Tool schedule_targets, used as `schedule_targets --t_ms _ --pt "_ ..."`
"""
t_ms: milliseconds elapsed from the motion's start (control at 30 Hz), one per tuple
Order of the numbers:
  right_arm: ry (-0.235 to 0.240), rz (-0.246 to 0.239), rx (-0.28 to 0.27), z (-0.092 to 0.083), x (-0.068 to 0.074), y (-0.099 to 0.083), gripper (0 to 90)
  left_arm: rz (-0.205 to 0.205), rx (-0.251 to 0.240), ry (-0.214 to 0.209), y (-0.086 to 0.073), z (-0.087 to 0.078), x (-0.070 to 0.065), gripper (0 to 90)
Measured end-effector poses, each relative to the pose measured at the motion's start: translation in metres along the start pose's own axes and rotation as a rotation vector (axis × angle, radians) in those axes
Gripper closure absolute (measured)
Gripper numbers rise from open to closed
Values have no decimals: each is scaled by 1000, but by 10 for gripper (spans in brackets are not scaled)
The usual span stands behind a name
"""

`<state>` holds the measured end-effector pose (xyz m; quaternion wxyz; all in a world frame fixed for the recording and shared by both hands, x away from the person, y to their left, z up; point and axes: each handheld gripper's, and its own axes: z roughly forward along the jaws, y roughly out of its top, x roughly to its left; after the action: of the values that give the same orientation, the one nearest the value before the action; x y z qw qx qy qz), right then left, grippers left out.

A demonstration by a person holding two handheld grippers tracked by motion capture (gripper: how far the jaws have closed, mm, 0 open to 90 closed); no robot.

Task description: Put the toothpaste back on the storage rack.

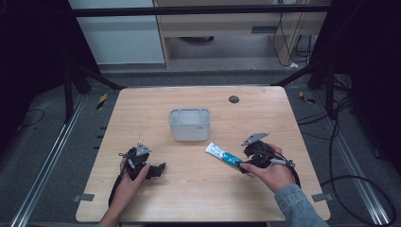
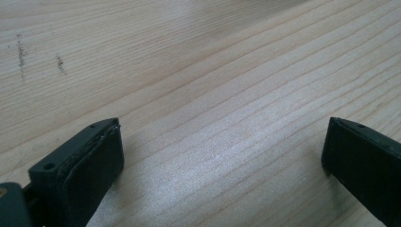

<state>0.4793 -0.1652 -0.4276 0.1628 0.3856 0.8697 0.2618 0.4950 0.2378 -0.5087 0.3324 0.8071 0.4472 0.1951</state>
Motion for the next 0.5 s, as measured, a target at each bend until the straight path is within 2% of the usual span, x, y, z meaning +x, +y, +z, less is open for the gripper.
schedule_targets --t_ms 433,500 --pt "47 -79 84 25 6 42 354 0 0 0 0 0 0 0" --pt "61 -77 108 30 7 46 384 0 0 0 0 0 0 0"
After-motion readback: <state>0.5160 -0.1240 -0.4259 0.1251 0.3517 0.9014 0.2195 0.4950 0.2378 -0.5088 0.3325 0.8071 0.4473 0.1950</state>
